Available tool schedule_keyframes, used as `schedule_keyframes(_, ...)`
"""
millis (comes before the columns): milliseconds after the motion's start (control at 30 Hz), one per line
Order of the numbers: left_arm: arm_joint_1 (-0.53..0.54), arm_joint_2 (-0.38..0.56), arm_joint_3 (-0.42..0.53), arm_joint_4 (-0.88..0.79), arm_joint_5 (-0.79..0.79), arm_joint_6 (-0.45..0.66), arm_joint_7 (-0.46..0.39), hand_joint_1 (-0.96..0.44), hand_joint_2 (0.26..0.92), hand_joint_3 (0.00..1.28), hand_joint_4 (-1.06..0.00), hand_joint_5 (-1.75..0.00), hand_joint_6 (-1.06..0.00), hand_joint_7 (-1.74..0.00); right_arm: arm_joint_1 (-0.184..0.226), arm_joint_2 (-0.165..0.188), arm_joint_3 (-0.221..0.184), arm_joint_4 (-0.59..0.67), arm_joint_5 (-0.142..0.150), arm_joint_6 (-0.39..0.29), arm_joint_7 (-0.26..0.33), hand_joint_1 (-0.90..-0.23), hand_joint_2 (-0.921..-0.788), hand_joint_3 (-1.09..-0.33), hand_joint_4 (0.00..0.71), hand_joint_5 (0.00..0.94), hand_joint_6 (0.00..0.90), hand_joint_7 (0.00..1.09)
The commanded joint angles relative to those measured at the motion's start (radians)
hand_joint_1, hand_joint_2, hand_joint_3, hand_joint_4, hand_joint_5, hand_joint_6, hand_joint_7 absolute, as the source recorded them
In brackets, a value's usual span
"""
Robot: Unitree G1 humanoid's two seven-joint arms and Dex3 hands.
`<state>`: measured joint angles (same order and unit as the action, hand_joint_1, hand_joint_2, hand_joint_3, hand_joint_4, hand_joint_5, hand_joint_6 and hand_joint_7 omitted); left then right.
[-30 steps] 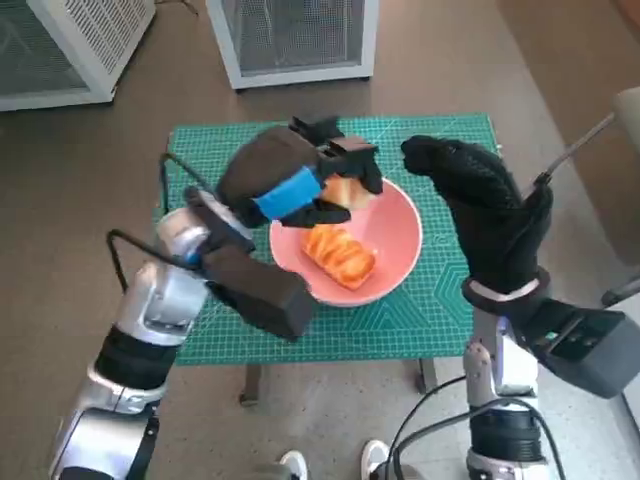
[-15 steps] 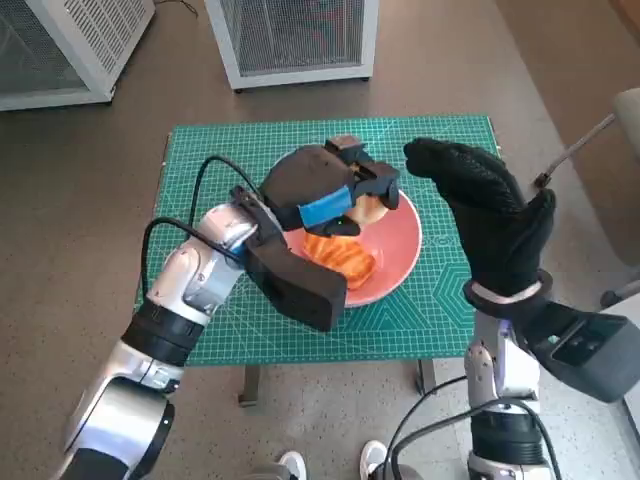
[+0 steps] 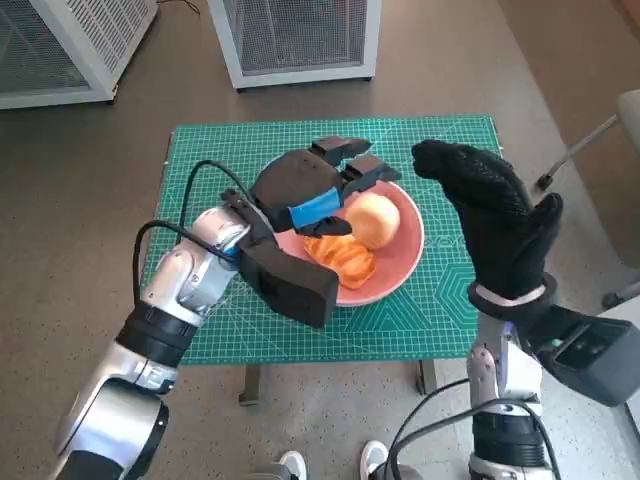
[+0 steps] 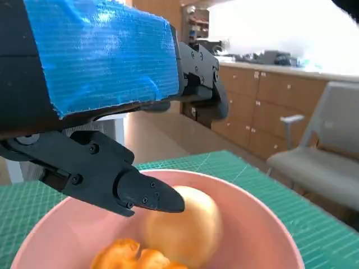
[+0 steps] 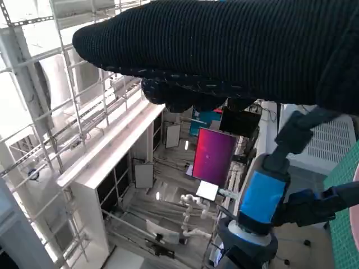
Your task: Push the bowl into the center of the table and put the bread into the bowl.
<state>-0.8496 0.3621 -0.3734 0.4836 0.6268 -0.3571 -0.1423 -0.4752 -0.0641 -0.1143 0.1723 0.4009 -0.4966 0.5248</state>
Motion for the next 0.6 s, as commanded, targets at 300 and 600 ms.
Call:
schedule_keyframes(300,0.132,0.000,0.136,-0.185,-0.187,0.058,-0.046,-0.42,0.921,0.10,-0.21,-0.01,-0.19,-0.36,-0.001,0.011,0.000,0.033,0.000,-0.001,-0.002,-0.380,-0.920,-0.587,0.280,0.615,0.087,1.04)
schedule_keyframes(600,0.210,0.005,0.227,-0.329,-0.313,0.094,-0.079,-0.42,0.921,0.09,-0.26,-0.02,-0.26,-0.34,-0.016,0.004,-0.007,0.042,0.005,-0.008,0.004,-0.379,-0.920,-0.577,0.301,0.584,0.108,1.01)
